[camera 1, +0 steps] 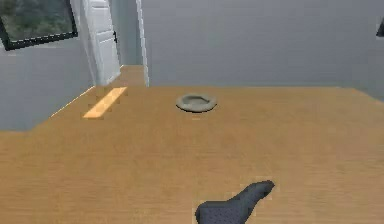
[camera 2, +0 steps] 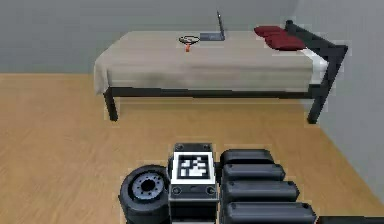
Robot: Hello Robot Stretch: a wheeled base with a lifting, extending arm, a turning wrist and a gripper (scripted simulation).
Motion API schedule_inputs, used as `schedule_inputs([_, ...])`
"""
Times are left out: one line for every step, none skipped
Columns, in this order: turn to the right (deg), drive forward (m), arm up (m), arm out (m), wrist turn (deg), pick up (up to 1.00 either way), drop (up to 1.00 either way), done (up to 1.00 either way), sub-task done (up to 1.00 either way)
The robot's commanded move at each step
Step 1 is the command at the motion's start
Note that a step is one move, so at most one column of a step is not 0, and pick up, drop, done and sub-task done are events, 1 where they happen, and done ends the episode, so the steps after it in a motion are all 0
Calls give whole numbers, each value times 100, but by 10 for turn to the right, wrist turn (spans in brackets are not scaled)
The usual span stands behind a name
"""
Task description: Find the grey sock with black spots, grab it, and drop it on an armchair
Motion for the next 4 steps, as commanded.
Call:
schedule_inputs([450,0,0,0,0,0,0,0,0])
schedule_inputs([450,0,0,0,0,0,0,0,0])
schedule_inputs([420,0,0,0,0,0,0,0,0])
schedule_inputs([0,0,0,48,0,0,0,0,0])
